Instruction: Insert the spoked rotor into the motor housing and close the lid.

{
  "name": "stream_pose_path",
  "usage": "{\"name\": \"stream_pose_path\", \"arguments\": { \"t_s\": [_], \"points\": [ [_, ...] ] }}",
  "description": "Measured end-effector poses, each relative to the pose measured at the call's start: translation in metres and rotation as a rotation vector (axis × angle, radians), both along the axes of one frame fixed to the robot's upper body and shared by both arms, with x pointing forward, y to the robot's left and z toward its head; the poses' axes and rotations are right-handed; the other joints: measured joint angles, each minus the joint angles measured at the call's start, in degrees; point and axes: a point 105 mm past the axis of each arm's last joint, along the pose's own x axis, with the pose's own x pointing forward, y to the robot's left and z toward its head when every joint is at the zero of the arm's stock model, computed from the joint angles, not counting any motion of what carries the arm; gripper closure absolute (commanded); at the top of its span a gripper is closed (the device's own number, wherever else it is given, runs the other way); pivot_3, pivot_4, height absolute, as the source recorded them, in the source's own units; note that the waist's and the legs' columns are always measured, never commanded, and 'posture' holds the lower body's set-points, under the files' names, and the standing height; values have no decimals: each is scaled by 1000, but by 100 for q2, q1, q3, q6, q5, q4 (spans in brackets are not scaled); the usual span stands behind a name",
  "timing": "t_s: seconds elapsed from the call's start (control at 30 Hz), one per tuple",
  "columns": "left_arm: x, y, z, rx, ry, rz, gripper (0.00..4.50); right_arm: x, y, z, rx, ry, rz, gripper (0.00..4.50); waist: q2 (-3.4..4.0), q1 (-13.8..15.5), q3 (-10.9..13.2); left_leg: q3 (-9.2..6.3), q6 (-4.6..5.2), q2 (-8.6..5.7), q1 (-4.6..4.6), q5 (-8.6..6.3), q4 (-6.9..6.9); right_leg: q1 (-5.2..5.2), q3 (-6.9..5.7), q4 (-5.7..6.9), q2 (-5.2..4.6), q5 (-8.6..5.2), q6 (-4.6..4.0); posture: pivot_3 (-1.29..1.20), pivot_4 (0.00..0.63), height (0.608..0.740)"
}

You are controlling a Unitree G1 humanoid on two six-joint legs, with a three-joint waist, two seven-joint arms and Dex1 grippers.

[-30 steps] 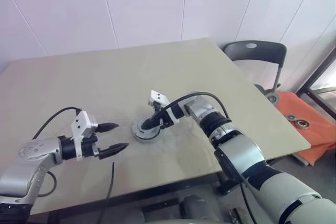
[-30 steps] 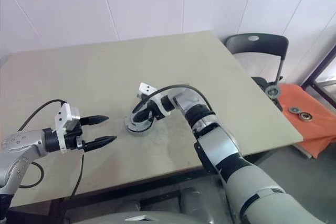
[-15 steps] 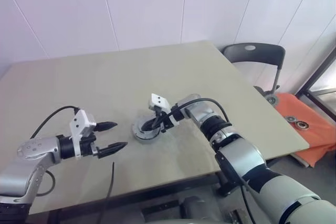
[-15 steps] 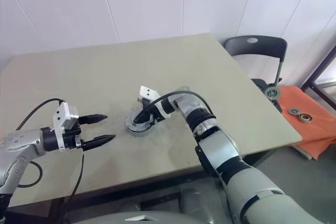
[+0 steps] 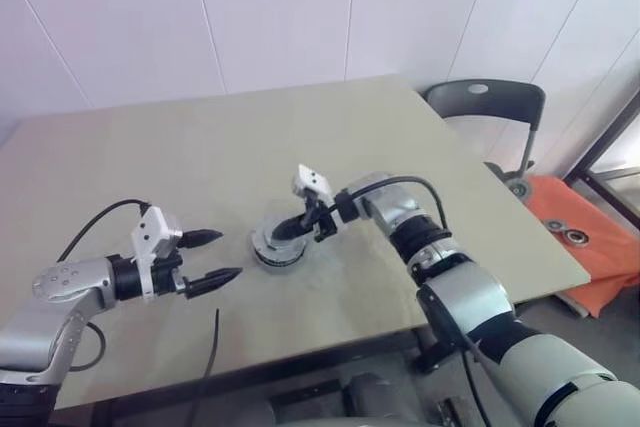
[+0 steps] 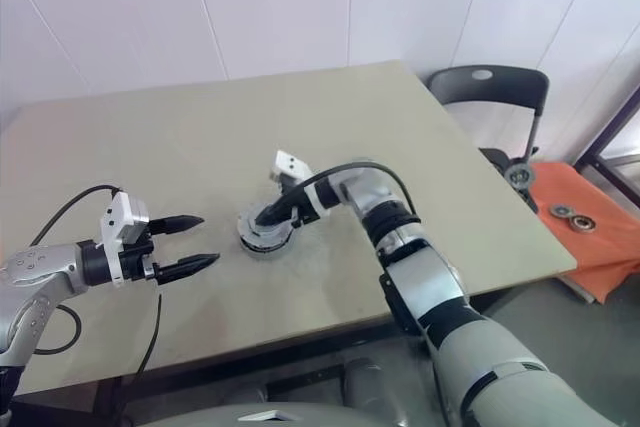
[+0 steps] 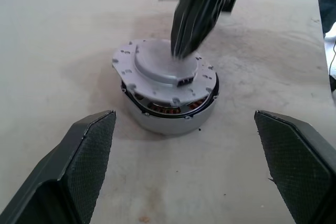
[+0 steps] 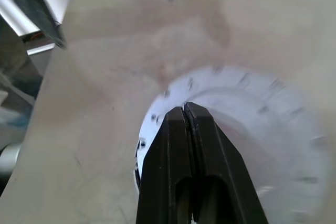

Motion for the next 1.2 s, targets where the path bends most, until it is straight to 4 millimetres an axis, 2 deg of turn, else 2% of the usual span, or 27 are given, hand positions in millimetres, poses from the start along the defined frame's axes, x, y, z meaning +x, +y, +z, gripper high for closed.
{"name": "stream_pose_path", "arguments": {
  "t_s": [0.1,0.2,0.6,0.87,0.97,1.2],
  "points": [
    [0,0,0,-1,0,0,0,-8,-2,17,64,-27,44,4461,-1,8,0,-4,0,0,-13,0,-5,-14,-3,-2,-1,4,-7,0,0,740],
    [0,-1,-1,-7,0,1,0,-12,-5,20,80,-67,38,4461,0,12,0,-2,0,0,-14,0,-9,-17,-3,-2,-1,4,-7,0,0,740],
    [-1,-1,-2,-13,6,-3,0,3,-8,14,130,-241,-239,4461,-1,16,0,0,0,0,-16,0,-8,-20,-2,-5,-1,2,-8,0,0,740],
    [0,-2,1,-9,-2,-16,0,-6,-6,7,142,-304,-315,4461,-2,19,0,1,0,0,-16,0,-12,-21,-2,-6,-1,-6,5,0,0,740],
    [0,-3,2,-10,-5,-25,0,-7,-6,9,148,-308,-345,3900,-3,20,-1,1,0,0,-15,0,-13,-21,-2,-6,0,-8,7,0,0,740],
    [2,-3,2,-7,4,-33,0,-13,-6,-2,123,-232,-348,1547,-2,18,0,1,0,0,-15,0,-14,-21,-2,-8,0,-7,5,0,0,740]
  ]
}}
